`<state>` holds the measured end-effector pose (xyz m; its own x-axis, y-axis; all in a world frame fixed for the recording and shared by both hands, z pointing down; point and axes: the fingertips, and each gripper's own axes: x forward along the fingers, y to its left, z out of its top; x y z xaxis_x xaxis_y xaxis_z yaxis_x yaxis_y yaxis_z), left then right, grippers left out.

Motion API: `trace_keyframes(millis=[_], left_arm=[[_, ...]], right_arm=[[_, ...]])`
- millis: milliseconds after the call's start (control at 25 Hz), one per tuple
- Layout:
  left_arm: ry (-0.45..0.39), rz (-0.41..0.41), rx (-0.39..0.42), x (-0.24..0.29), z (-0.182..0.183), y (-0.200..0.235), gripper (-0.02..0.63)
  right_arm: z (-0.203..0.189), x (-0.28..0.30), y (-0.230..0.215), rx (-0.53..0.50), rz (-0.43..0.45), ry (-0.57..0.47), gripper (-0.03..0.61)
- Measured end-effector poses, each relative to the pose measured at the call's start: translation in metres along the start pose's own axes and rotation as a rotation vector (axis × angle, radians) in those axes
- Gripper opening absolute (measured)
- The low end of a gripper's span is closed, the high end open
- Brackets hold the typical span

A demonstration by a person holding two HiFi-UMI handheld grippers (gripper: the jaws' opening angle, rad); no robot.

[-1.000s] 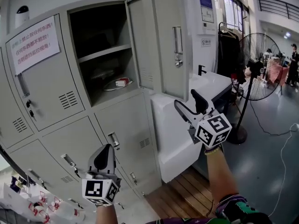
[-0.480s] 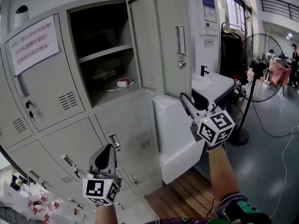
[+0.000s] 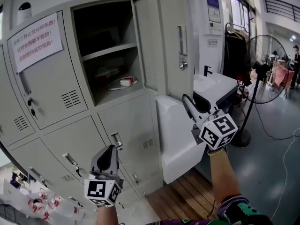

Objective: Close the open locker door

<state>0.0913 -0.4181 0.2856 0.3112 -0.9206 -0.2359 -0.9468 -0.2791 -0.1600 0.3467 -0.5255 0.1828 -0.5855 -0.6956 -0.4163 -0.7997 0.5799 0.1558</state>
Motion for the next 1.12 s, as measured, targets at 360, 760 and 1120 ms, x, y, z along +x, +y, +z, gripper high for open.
trace_keyframes(millis=[360, 760, 1120], left_arm=[[0.014, -0.003, -0.022, -0.016, -0.004, 0.029, 0.022], [0.011, 0.002, -0.042, -0.039, 0.000, 0.079, 0.022], [0.027, -0.034, -0.048, -0.054, -0.007, 0.101, 0.022]], right_arm=[[0.004, 0.005, 0.028, 0.012, -0.027, -0.015, 0.101], [0.005, 0.015, 0.067, 0.016, -0.090, -0.016, 0.095], [0.007, 0.027, 0.099, -0.036, -0.137, 0.006, 0.115]])
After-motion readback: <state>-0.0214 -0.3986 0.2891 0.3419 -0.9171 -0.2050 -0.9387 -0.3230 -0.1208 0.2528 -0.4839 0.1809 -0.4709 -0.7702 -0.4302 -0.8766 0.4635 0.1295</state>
